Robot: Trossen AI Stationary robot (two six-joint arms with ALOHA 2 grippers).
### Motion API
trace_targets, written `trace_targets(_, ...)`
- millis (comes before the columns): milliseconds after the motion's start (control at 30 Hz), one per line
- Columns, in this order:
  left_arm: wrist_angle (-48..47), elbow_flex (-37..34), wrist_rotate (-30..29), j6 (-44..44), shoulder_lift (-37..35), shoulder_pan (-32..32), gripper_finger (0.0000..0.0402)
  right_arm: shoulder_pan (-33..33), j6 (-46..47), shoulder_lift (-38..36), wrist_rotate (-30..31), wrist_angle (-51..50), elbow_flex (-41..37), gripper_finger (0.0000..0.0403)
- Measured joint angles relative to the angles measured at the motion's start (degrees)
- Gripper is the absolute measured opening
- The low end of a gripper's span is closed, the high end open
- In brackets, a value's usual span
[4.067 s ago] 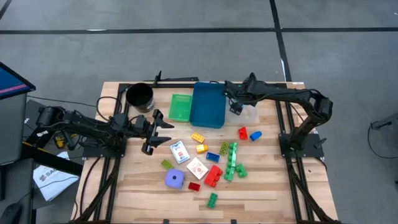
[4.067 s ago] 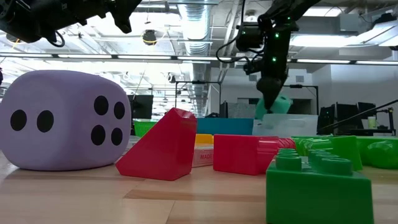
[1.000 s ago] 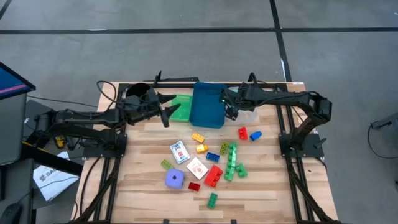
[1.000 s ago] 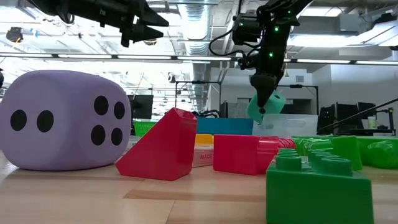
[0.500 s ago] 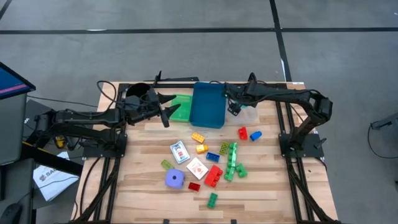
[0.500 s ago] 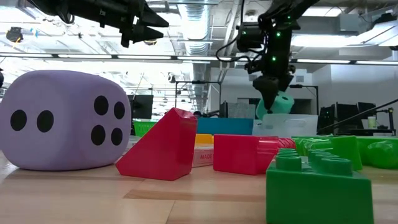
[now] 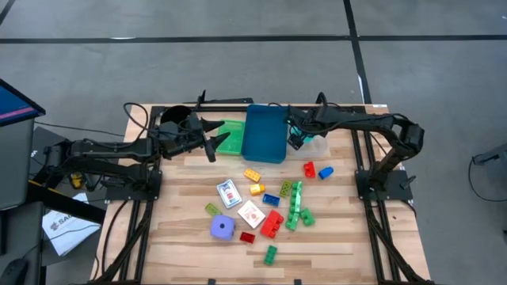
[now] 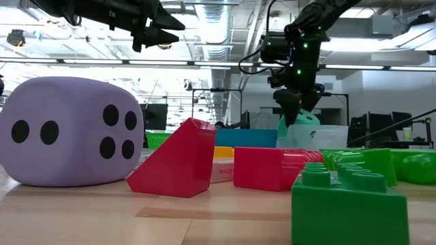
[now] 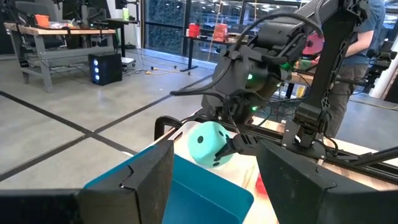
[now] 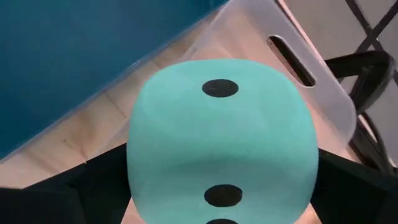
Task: Pick & Place Toys
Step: Put the light blue dice into the transparent bin
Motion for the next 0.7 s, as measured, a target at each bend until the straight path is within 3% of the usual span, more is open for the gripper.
trace_targets(267,0.0,0.0,-0.1,0.0,0.0,0.0,0.0223,-1.0,-4.6,0.1,-6.6,3.7,-3.4,0.0395)
trace_targets(700,0.0,0.0,-0.2,0.0,0.0,0.0,0.0223,-0.7,-6.2,0.1,-5.6,9.8,-5.0,0.0395)
